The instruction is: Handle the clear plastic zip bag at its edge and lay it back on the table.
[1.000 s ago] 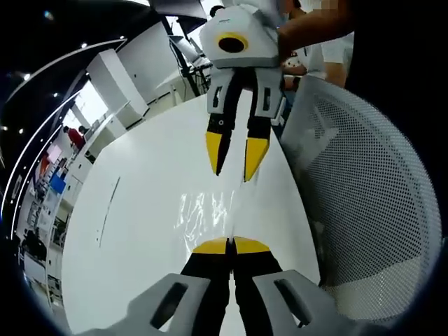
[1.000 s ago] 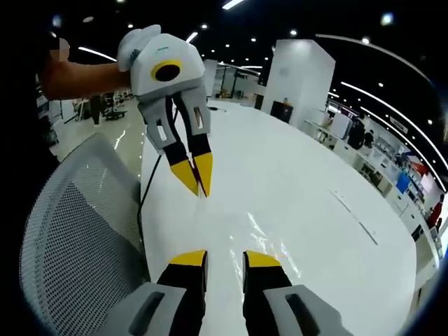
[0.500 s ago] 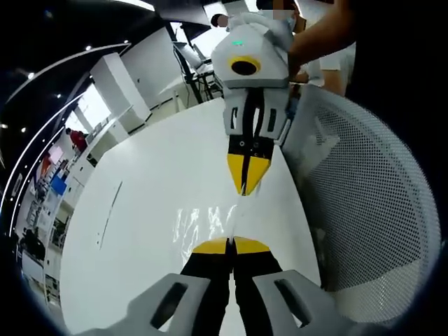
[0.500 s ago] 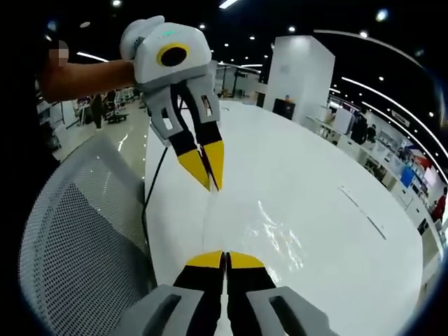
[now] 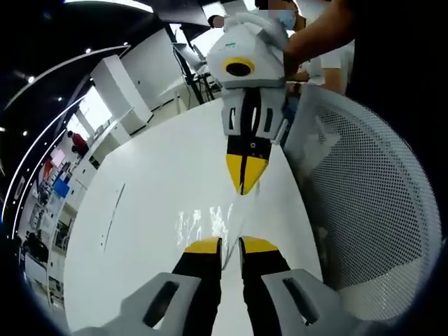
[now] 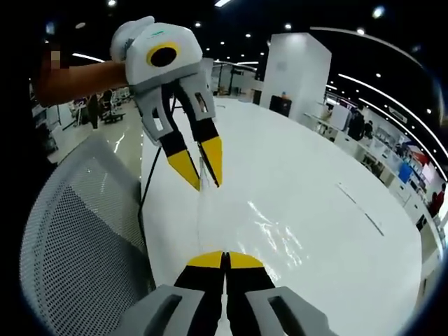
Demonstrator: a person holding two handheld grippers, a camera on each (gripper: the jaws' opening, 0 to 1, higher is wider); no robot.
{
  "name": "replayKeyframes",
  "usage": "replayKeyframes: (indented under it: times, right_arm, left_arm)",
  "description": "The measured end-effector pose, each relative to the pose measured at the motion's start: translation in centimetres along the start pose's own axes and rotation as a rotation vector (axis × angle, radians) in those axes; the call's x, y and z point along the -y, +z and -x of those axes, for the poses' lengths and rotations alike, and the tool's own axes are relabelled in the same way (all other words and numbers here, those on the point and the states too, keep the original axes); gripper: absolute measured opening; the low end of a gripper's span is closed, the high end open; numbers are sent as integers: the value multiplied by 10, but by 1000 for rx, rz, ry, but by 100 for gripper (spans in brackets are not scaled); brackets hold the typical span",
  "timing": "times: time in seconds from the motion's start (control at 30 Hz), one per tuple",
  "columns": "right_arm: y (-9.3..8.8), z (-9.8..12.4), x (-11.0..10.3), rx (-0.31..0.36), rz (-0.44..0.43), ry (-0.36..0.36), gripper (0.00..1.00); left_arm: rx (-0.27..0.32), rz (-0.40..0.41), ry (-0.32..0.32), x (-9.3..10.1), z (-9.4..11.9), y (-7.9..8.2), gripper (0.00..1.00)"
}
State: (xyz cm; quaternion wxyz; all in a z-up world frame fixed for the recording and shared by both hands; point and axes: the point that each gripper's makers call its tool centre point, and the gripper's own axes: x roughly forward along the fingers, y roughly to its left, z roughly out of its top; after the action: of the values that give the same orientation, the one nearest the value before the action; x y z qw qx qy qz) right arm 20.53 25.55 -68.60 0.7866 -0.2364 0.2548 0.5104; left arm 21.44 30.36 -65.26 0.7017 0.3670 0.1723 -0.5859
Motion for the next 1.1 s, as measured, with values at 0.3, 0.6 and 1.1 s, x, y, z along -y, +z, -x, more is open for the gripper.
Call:
replayKeyframes:
  times: [0.3,0.6,1.1]
  right_arm:
    - [1,0,2,-9,-8,0,0]
    - [4,1,2,-11,-17,1,0]
    - [13,4,0,-2,-81,14,0]
  left_arm:
    - [32,-94,-25,12,-4,29,11]
    - [13,-148,-63,25,-20,29,11]
    - [-36,-235,-68,29,-35,20,6]
